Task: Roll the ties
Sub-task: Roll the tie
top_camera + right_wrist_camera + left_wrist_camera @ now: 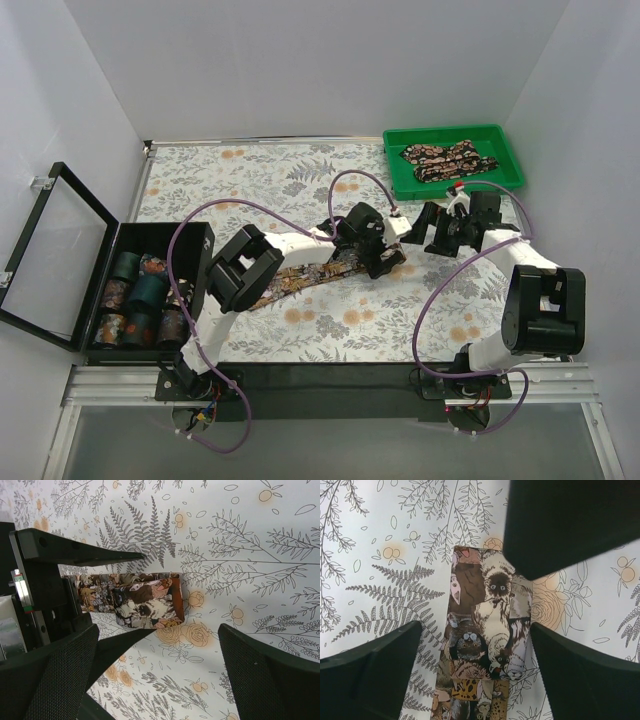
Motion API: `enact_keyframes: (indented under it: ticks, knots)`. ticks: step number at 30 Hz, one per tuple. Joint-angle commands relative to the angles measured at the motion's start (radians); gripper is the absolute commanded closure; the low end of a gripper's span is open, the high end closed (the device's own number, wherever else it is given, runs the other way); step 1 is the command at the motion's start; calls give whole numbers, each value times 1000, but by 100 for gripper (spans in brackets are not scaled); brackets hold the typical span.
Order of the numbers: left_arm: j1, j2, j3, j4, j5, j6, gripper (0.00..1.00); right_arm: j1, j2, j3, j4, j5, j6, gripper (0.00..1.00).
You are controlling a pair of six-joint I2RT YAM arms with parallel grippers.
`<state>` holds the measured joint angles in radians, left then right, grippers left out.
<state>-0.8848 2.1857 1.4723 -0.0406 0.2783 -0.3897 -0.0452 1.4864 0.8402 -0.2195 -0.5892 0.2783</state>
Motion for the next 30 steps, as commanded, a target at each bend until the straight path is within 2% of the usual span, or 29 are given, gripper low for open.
enact_keyframes:
  ticks: [1, 3, 8, 12, 16, 23, 24, 27, 30]
  knots:
    - [0, -82, -21, -2, -28, -30, 12, -13, -2, -16, 75, -34, 21, 9]
    - [0, -142, -41, 16, -72, -90, 7, -16, -3, -21, 88, -35, 28, 9]
    - [1, -274, -130, 114, -171, -294, 8, -27, 14, -35, 150, -58, 47, 9]
    - [1, -329, -168, 149, -174, -530, 19, -27, 43, -42, 183, -98, 45, 9]
    - [0, -327, -178, 185, -130, -647, 36, -27, 72, -62, 209, -127, 44, 10]
    - [0, -236, -148, 185, -88, -722, 61, -27, 107, -90, 287, -170, 15, 11]
    - [0, -222, -148, 185, -85, -727, 69, -27, 109, -93, 292, -181, 10, 11]
    - [0, -208, -161, 185, -97, -730, 80, -27, 126, -101, 308, -198, 2, 11]
    - [1, -195, -178, 186, -126, -730, 83, -27, 150, -101, 322, -237, -5, 12]
